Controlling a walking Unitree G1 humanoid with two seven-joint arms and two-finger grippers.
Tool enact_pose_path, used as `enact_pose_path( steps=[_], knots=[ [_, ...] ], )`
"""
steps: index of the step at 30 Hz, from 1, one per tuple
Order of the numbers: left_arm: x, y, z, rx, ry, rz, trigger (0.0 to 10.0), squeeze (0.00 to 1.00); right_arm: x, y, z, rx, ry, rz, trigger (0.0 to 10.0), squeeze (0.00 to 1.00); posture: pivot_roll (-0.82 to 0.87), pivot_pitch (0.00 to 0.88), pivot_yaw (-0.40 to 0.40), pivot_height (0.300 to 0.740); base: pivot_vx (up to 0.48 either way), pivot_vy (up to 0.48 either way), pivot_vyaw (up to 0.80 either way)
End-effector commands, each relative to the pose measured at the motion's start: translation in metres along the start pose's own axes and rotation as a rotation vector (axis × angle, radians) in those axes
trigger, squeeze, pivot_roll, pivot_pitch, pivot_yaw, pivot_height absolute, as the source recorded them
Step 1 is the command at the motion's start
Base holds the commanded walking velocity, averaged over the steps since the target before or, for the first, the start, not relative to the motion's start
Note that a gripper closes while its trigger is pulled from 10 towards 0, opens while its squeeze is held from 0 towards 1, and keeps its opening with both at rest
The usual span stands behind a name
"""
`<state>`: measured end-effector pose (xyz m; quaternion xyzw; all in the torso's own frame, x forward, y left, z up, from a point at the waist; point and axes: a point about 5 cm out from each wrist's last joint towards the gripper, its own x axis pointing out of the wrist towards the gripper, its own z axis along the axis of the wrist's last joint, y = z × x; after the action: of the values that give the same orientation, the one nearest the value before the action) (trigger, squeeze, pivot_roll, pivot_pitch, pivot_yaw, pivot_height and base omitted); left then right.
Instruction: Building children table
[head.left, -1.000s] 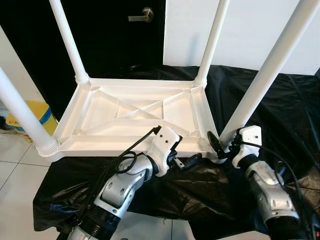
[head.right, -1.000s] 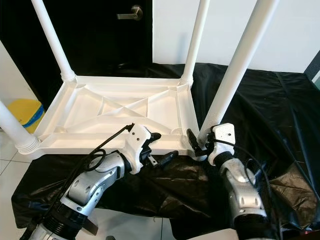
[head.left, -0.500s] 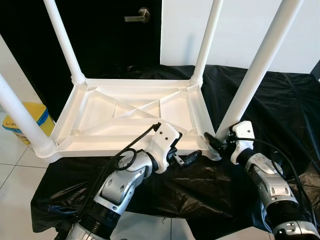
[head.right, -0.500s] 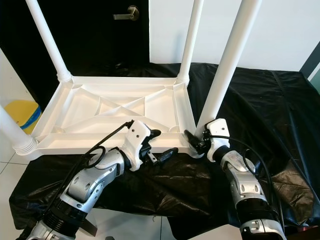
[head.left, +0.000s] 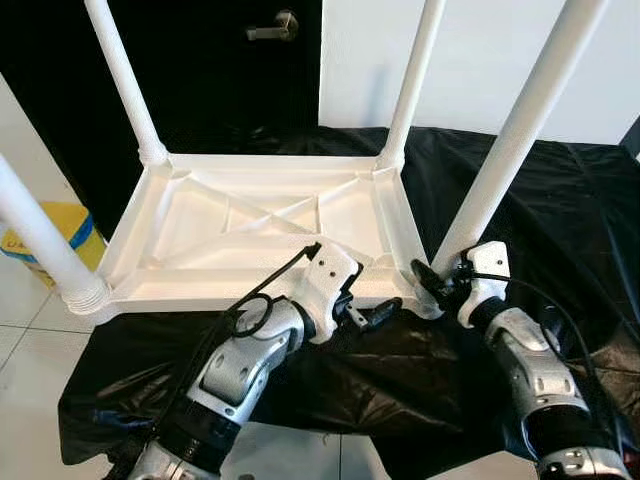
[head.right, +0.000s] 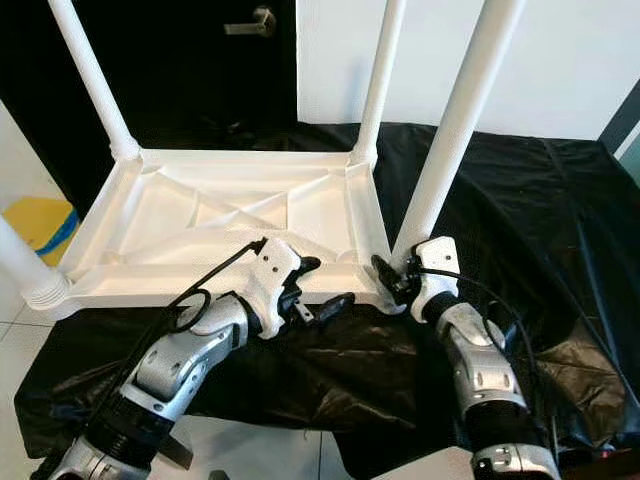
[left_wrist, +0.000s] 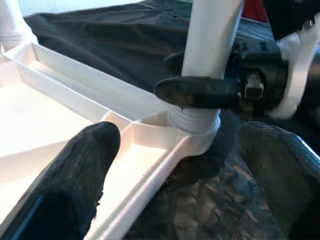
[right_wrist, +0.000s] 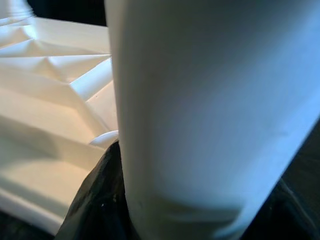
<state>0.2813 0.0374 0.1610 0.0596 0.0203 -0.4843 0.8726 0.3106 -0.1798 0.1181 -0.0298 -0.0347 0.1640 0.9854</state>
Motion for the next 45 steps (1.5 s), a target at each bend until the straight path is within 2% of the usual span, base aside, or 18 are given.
enact_pose_path(
  steps=[1,5,7,9,13,14,15,16,18,27,28,37,39,40,43,45],
  knots=[
    [0.001,-0.001,-0.001,0.002,0.007,-0.054,10.0,0.0,-0.002,0.003,-0.008,-0.006,0.035,-0.032,10.0,0.0,-0.05,0.088,-0.033,0.74,0.0,0.0,0.0],
    [0.005,-0.006,-0.002,0.008,0.007,-0.081,10.0,0.0,-0.005,0.007,-0.005,0.04,0.008,-0.202,10.0,0.0,-0.06,0.084,-0.024,0.74,0.0,0.0,0.0],
    [0.006,-0.006,-0.001,0.01,0.004,-0.084,10.0,0.0,-0.005,0.008,-0.005,0.045,0.014,-0.232,10.0,0.0,-0.06,0.083,-0.027,0.74,0.0,0.0,0.0],
    [0.007,-0.006,0.001,0.011,-0.003,-0.078,10.0,0.0,-0.008,0.011,-0.007,0.055,0.026,-0.345,10.0,0.0,-0.06,0.089,-0.037,0.74,0.0,0.0,0.0],
    [0.008,-0.005,0.002,0.01,-0.007,-0.07,10.0,0.0,-0.011,0.016,-0.006,0.07,0.033,-0.414,10.0,0.0,-0.05,0.092,-0.042,0.74,0.0,0.0,0.0],
    [0.008,-0.005,0.002,0.01,-0.007,-0.07,10.0,0.0,-0.011,0.016,-0.006,0.07,0.033,-0.414,10.0,0.0,-0.05,0.092,-0.042,0.74,0.0,0.0,0.0],
    [0.008,-0.006,0.002,0.006,-0.01,-0.065,10.0,0.0,-0.013,0.026,-0.007,0.083,0.039,-0.423,10.0,0.0,-0.05,0.099,-0.05,0.74,0.0,0.0,0.0],
    [0.008,-0.007,0.002,0.003,-0.011,-0.064,10.0,0.0,-0.013,0.029,-0.006,0.077,0.034,-0.411,10.0,0.0,-0.05,0.101,-0.055,0.74,0.0,0.0,0.0],
    [0.009,-0.007,0.002,0.002,-0.012,-0.064,10.0,0.0,-0.013,0.03,-0.005,0.071,0.031,-0.403,10.0,0.0,-0.05,0.101,-0.055,0.74,0.0,0.0,0.0],
    [0.009,-0.009,0.001,-0.006,-0.021,-0.053,10.0,0.0,-0.011,0.024,0.005,0.041,-0.005,-0.401,10.0,0.0,-0.05,0.104,-0.07,0.74,0.0,0.0,0.0],
    [0.009,-0.009,0.001,-0.006,-0.021,-0.052,10.0,0.0,-0.012,0.024,0.006,0.041,-0.006,-0.397,10.0,1.0,-0.05,0.103,-0.072,0.74,0.0,0.0,0.0],
    [0.008,-0.01,0.0,-0.006,-0.022,-0.053,10.0,0.0,-0.014,0.022,0.014,0.049,-0.046,-0.288,10.0,1.0,-0.06,0.1,-0.065,0.74,0.0,0.0,0.0],
    [0.008,-0.01,0.001,-0.005,-0.022,-0.055,10.0,0.0,-0.015,0.019,0.016,0.05,-0.051,-0.249,10.0,1.0,-0.06,0.099,-0.063,0.74,0.0,0.0,0.0],
    [0.008,-0.01,0.001,-0.004,-0.021,-0.057,10.0,0.0,-0.016,0.012,0.017,0.04,-0.053,-0.206,10.0,1.0,-0.06,0.095,-0.058,0.74,0.0,0.0,0.0],
    [0.009,-0.01,0.001,-0.004,-0.021,-0.058,10.0,0.0,-0.016,0.007,0.018,0.032,-0.053,-0.178,10.0,1.0,-0.06,0.095,-0.058,0.74,0.0,0.0,0.0],
    [0.009,-0.01,0.0,-0.004,-0.02,-0.066,10.0,0.0,-0.014,-0.001,0.02,0.005,-0.054,-0.102,10.0,1.0,-0.07,0.084,-0.039,0.74,0.0,0.0,0.0]
  ],
)
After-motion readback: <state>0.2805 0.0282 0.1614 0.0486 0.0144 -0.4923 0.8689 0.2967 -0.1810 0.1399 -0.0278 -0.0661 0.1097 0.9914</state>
